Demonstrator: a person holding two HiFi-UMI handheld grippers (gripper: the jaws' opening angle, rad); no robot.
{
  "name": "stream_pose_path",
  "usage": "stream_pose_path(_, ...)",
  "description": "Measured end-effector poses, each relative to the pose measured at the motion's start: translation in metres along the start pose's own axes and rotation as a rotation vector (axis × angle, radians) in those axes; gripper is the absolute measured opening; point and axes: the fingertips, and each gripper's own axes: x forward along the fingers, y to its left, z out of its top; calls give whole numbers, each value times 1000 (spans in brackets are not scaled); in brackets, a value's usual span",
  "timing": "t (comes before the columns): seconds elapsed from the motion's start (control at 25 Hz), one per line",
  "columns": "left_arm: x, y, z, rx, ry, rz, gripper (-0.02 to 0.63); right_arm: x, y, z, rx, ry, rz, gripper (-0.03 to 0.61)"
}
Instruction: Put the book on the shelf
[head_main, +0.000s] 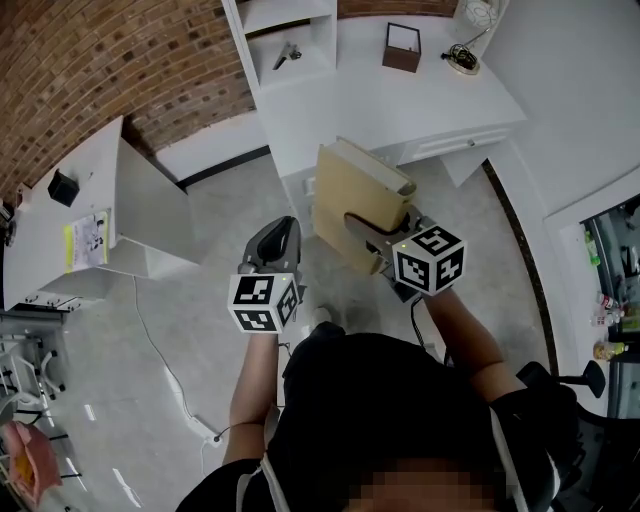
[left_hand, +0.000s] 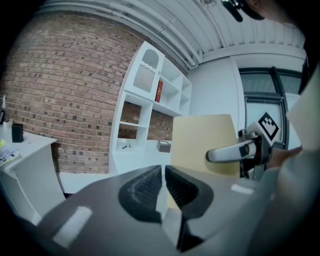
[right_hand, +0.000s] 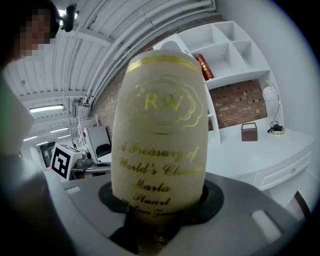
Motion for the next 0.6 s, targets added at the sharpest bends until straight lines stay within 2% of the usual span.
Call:
stream_pose_path(0.36, 16, 57, 12, 6, 3, -26, 26, 55, -6, 28, -4, -15, -52, 230)
stream_pose_path(0.6, 30, 79, 25, 22, 1, -53, 26, 72, -11, 42, -5, -27, -92, 230)
